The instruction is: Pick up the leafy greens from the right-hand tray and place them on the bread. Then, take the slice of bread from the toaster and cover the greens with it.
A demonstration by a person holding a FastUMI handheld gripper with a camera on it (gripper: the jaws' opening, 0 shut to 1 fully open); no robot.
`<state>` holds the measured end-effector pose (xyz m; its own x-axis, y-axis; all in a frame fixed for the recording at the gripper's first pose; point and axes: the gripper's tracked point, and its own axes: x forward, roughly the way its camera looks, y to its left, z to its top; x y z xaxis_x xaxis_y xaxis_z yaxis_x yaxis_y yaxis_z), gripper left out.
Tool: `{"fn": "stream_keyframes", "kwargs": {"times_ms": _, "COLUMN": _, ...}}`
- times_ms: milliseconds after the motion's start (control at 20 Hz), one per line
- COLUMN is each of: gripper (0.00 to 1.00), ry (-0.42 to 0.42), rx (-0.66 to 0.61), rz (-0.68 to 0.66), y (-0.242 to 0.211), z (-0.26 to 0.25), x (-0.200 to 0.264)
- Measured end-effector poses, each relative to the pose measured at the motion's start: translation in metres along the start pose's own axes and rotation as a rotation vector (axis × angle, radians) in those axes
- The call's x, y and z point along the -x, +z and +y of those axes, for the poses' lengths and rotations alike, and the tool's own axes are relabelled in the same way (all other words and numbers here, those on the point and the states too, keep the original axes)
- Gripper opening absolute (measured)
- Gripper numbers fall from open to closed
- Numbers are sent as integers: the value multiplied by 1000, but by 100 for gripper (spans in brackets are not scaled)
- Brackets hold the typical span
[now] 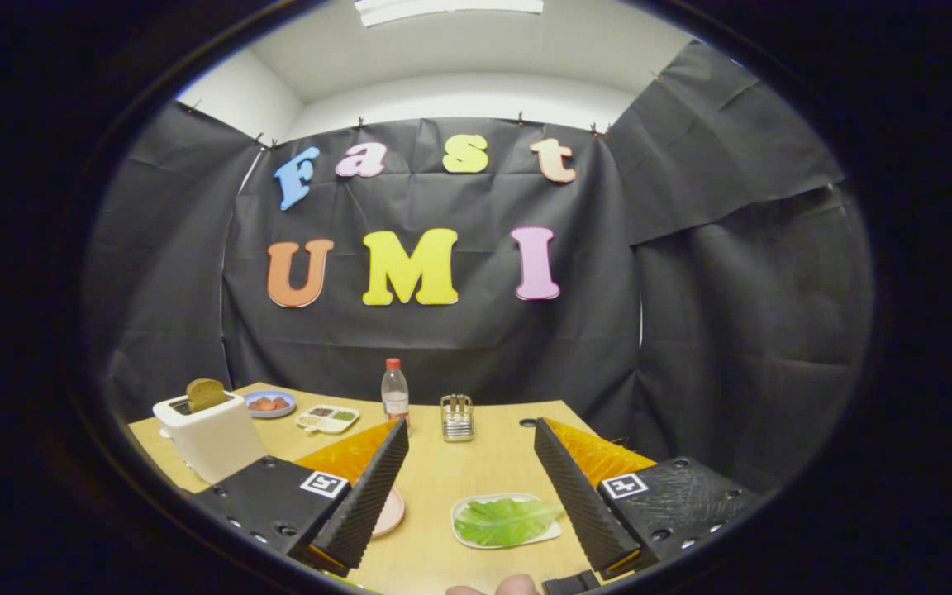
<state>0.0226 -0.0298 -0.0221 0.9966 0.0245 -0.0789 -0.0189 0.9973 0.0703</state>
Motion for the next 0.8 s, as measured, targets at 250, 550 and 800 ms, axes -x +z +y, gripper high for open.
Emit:
{"fn": "stream_keyframes", "kwargs": {"times_ms": 250, "gripper": 95, "ry": -10, "rx": -91, "rz": 182, "y": -55, "z": -44, "x": -31}}
{"fn": "stream_keyframes", "kwargs": {"times_ms": 550, "gripper": 96, "ry": -44, "rx": -209, "rz": 369, "y": -114, "z": -77, "x": -65}}
{"fn": "stream_keyframes", "kwargs": {"times_ms": 800, "gripper": 96, "ry": -92, "rx": -345, "rz": 480, "y": -151, "z": -93, "x": -90}}
